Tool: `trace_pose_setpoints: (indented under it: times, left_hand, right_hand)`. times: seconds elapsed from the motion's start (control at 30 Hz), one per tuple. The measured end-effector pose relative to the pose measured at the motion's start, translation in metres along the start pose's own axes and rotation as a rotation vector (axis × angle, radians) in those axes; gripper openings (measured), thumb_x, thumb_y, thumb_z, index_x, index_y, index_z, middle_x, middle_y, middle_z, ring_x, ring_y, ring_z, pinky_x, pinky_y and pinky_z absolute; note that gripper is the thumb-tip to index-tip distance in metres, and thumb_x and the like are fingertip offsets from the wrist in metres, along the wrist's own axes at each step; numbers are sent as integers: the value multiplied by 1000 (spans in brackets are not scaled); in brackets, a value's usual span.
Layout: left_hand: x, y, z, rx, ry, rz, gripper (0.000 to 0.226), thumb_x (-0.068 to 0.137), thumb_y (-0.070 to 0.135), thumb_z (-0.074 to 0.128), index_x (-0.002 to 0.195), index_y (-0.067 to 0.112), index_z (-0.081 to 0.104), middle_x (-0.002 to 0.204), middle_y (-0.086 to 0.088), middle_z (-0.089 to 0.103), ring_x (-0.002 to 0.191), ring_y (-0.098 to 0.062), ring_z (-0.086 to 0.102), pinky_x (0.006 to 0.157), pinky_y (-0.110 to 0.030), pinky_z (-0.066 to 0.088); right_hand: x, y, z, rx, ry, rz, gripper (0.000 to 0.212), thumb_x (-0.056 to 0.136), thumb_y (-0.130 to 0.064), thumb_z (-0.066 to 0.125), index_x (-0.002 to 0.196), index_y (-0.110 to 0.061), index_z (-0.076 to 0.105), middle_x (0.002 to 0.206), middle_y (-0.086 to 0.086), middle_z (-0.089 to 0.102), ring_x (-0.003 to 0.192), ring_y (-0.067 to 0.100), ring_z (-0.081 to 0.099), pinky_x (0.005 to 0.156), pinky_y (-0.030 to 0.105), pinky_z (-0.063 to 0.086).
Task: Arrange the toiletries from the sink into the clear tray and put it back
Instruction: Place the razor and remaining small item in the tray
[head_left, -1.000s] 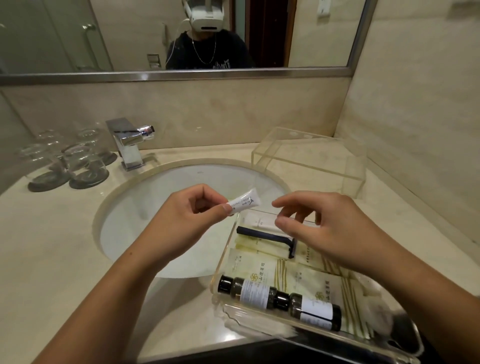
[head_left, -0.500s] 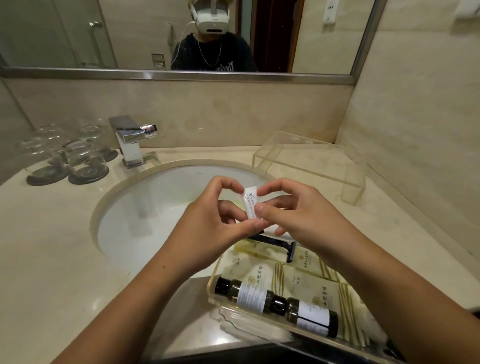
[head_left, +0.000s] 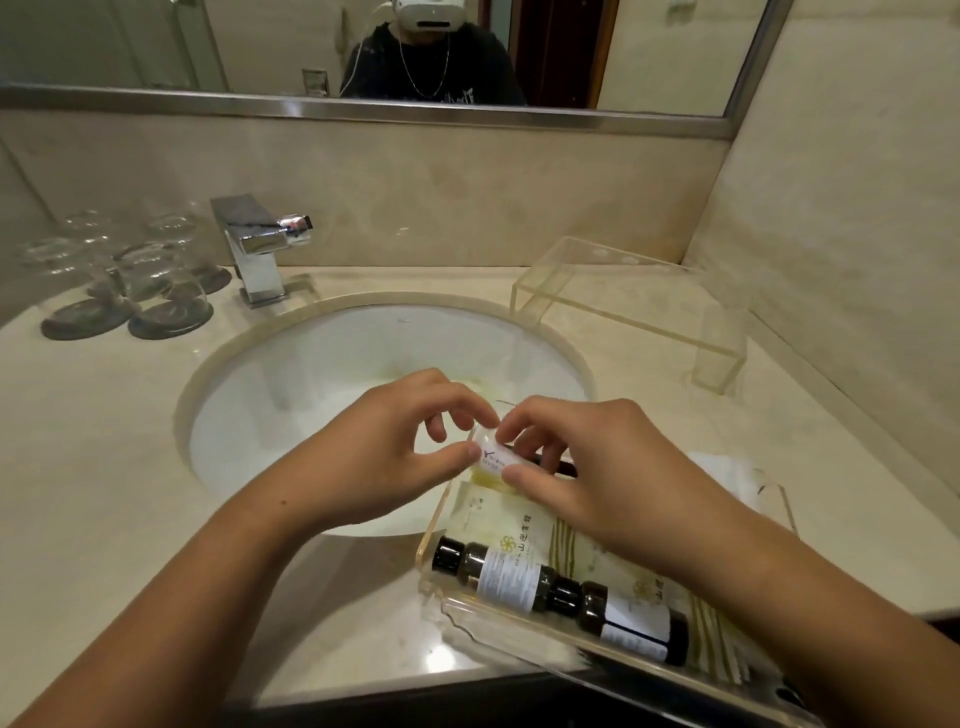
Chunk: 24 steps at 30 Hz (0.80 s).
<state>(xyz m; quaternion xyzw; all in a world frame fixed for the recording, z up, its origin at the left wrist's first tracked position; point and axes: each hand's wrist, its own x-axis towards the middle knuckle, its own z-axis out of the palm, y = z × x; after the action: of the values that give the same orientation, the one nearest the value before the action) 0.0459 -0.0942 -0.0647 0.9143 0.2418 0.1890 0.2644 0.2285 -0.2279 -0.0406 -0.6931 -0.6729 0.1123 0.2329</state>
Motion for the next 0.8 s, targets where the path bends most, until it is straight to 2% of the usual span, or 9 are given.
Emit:
trace_pose_setpoints:
  times: [0.07, 0.13, 0.3, 0.47, 0.6, 0.8]
  left_hand:
    - [0, -3, 2, -9, -23, 3, 16, 90, 47, 67, 106, 47, 68, 101, 18, 61, 95, -5, 59, 73, -12, 44]
    - [-1, -6, 4, -6, -51, 0, 17, 89, 47, 68, 106, 49, 67, 100, 19, 60, 95, -4, 57, 73, -12, 44]
    - [1, -9, 10, -1, -62, -5, 14, 90, 51, 67, 104, 48, 69, 100, 18, 60, 93, -1, 56, 72, -14, 43]
    - [4, -10, 12, 12, -55, -18, 15, 87, 54, 66, 101, 50, 69, 97, 19, 58, 91, 1, 55, 70, -14, 44]
    - [6, -11, 12, 22, -53, -12, 17, 84, 56, 64, 100, 51, 67, 97, 20, 58, 92, 1, 54, 69, -13, 45]
    - [7, -10, 16, 42, -22, -52, 13, 86, 54, 64, 96, 50, 69, 88, 19, 57, 92, 0, 54, 72, -8, 43]
  right_hand:
    - [2, -1, 5, -100, -8, -62, 18, 93, -43, 65, 110, -36, 66, 99, -19, 69, 86, -4, 60, 77, 12, 48]
    - [4, 1, 7, -142, -2, -97, 16, 94, -41, 64, 108, -35, 68, 99, -16, 67, 88, -1, 59, 81, 20, 50]
    - [3, 4, 10, -169, -9, -131, 13, 94, -36, 66, 105, -32, 72, 97, -15, 64, 84, 3, 59, 77, 28, 53]
    - [4, 6, 12, -270, 17, -133, 20, 95, -41, 62, 109, -34, 74, 103, -17, 64, 98, 6, 51, 82, 25, 47]
    - [-2, 14, 1, -223, 11, -75, 30, 90, -50, 61, 117, -40, 69, 109, -22, 57, 105, 2, 48, 90, 20, 42]
    - [-7, 21, -1, -199, -42, -26, 28, 90, -44, 68, 116, -38, 69, 104, -19, 63, 97, 3, 56, 87, 29, 50]
